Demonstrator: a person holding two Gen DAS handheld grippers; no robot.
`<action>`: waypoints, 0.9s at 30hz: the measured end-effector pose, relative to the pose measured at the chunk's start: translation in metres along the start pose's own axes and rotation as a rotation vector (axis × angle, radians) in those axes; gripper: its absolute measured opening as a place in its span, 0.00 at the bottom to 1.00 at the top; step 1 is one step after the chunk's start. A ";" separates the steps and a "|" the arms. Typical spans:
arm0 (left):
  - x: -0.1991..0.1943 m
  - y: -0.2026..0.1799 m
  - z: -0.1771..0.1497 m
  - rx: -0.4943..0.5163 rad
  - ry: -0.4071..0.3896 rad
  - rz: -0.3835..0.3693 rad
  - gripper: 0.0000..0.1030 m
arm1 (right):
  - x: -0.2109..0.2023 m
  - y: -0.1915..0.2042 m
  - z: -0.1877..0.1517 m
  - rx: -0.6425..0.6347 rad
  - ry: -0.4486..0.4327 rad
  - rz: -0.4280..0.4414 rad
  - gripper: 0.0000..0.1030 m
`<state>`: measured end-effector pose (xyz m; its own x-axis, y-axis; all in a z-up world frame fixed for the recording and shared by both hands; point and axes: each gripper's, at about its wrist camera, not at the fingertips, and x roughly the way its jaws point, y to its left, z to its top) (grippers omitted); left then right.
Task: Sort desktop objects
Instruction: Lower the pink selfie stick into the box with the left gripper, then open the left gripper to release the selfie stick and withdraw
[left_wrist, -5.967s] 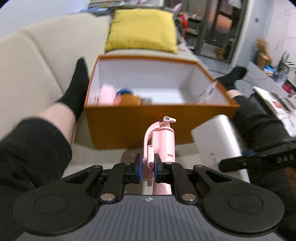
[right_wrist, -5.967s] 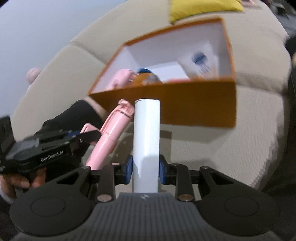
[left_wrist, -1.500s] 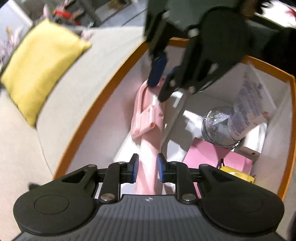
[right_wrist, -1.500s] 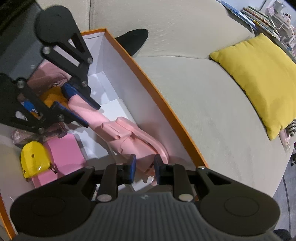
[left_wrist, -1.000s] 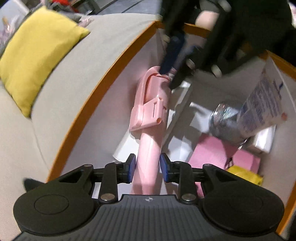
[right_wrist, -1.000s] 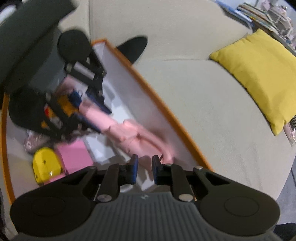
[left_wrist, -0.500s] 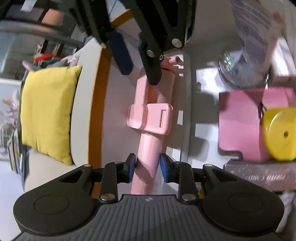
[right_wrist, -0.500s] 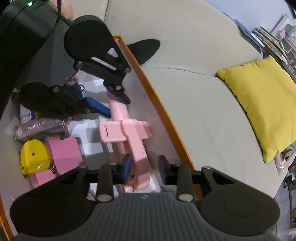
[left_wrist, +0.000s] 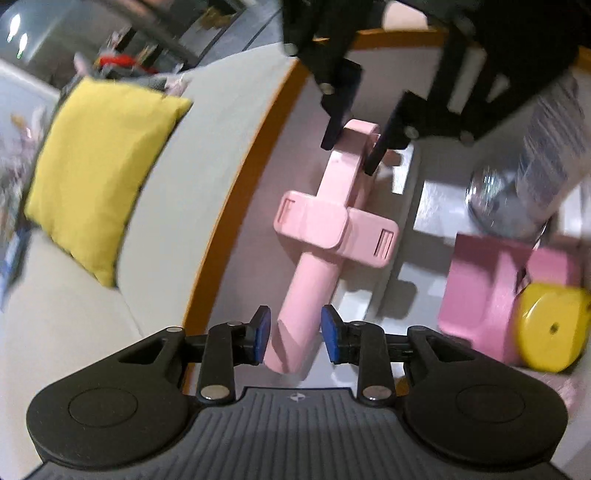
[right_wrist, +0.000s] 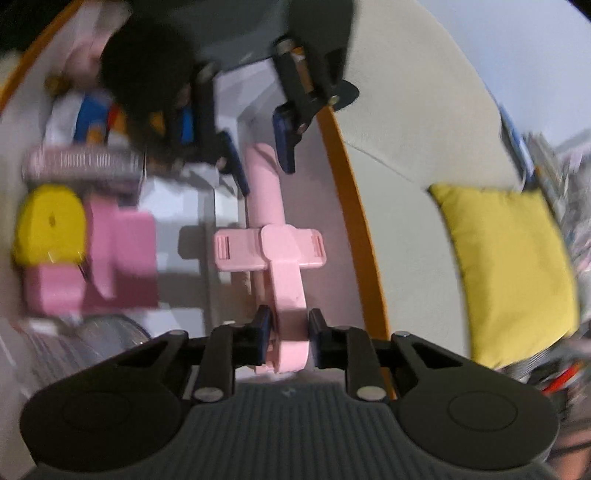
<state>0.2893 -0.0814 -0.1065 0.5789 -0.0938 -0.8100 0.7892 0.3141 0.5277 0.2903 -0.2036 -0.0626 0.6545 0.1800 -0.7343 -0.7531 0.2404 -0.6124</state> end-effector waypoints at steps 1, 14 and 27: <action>0.000 0.003 0.000 -0.027 0.003 -0.013 0.34 | 0.002 0.006 0.001 -0.054 0.011 -0.030 0.21; 0.006 0.017 -0.001 -0.173 0.027 0.007 0.33 | -0.001 -0.008 -0.001 0.034 0.028 0.005 0.24; 0.007 0.038 -0.009 -0.326 0.042 -0.022 0.35 | -0.006 -0.050 -0.023 0.486 0.027 0.203 0.20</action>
<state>0.3215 -0.0618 -0.0944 0.5481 -0.0671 -0.8337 0.6905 0.5989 0.4057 0.3227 -0.2389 -0.0344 0.4921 0.2459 -0.8351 -0.7426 0.6191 -0.2553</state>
